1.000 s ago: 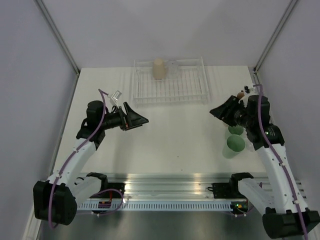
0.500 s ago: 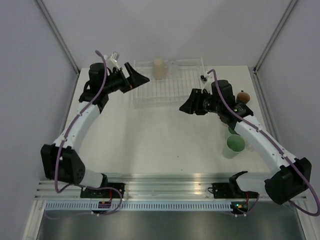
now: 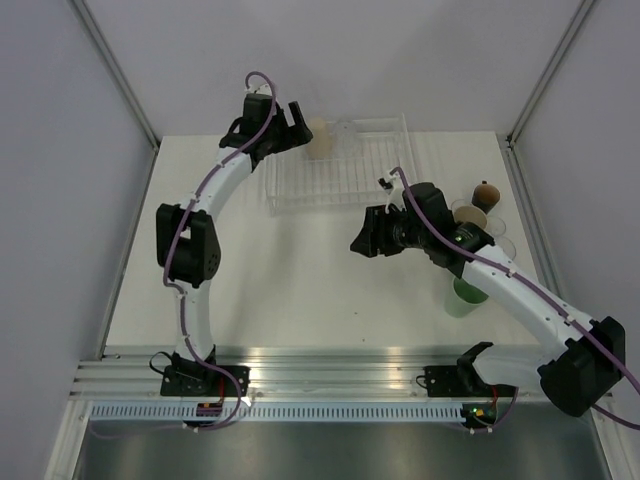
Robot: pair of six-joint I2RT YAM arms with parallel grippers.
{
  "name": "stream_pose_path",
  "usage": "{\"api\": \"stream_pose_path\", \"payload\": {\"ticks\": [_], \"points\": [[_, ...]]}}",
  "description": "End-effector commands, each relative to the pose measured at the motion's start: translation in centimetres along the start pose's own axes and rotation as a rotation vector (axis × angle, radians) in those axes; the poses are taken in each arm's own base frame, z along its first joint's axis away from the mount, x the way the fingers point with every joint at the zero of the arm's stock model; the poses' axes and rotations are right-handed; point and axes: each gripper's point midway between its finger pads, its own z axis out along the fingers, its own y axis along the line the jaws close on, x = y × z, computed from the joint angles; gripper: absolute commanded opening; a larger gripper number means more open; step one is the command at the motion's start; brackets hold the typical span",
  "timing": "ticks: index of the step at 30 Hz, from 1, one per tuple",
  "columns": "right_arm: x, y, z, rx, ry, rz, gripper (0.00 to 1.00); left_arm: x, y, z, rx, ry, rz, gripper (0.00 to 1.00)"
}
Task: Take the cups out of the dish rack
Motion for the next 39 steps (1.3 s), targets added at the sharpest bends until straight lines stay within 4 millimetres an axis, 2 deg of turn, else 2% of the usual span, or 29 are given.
{"api": "stream_pose_path", "payload": {"ticks": [1,3,4,5,6,7,8,9,11,18,19,21,22,28,34,37,39], "points": [[0.3,-0.9,-0.4,0.038,-0.016,-0.029,0.6,-3.4,0.2,0.4,-0.132,-0.115,0.145,1.0],[0.8,-1.0,-0.1,0.033,-0.003,-0.023,0.6,-3.3,0.5,1.5,-0.18,-0.142,0.176,1.0],[1.0,-1.1,0.1,0.035,0.006,-0.016,0.6,-3.4,-0.1,1.8,-0.186,-0.164,0.196,1.0],[1.2,-1.2,0.3,0.037,0.01,-0.013,0.6,-3.0,0.1,2.6,-0.198,-0.168,0.211,1.0],[1.3,-1.4,0.5,0.039,0.015,-0.009,0.6,-3.8,-0.3,3.0,-0.192,-0.206,0.237,1.0],[1.5,-1.4,0.5,0.04,0.02,-0.005,0.6,-3.7,-0.5,3.5,-0.203,-0.219,0.248,1.0],[1.6,-1.5,0.4,0.044,0.023,-0.003,0.61,-3.0,0.0,4.7,-0.216,-0.207,0.254,1.0],[1.6,-1.6,0.4,0.05,0.023,-0.004,0.6,-3.8,-0.4,5.0,-0.211,-0.23,0.251,1.0],[1.9,-1.9,0.3,0.062,0.024,-0.002,0.6,-3.5,0.1,6.3,-0.224,-0.234,0.242,1.0],[3.4,-3.0,0.6,0.093,0.054,0.017,0.6,-3.3,0.2,8.0,-0.237,-0.321,0.249,1.0],[3.4,-3.0,0.7,0.093,0.054,0.019,0.61,-4.0,-0.3,8.1,-0.226,-0.364,0.247,1.0],[3.7,-3.2,0.9,0.095,0.059,0.031,0.61,-3.3,-0.5,8.8,-0.218,-0.362,0.264,1.0],[3.9,-3.2,1.0,0.095,0.066,0.032,0.6,-3.9,-1.4,8.9,-0.189,-0.399,0.278,1.0],[4.8,-4.1,1.3,0.122,0.086,0.036,0.61,-2.3,-4.5,9.7,-0.077,-0.411,0.38,1.0],[4.5,-4.2,1.3,0.132,0.087,0.023,0.61,-1.3,-3.5,10.8,-0.11,-0.395,0.372,1.0],[4.8,-4.5,1.4,0.144,0.095,0.021,0.61,-0.2,-2.3,11.4,-0.14,-0.375,0.381,1.0],[5.0,-4.6,1.5,0.143,0.1,0.021,0.61,-0.2,-1.8,11.5,-0.165,-0.379,0.381,1.0]]}}
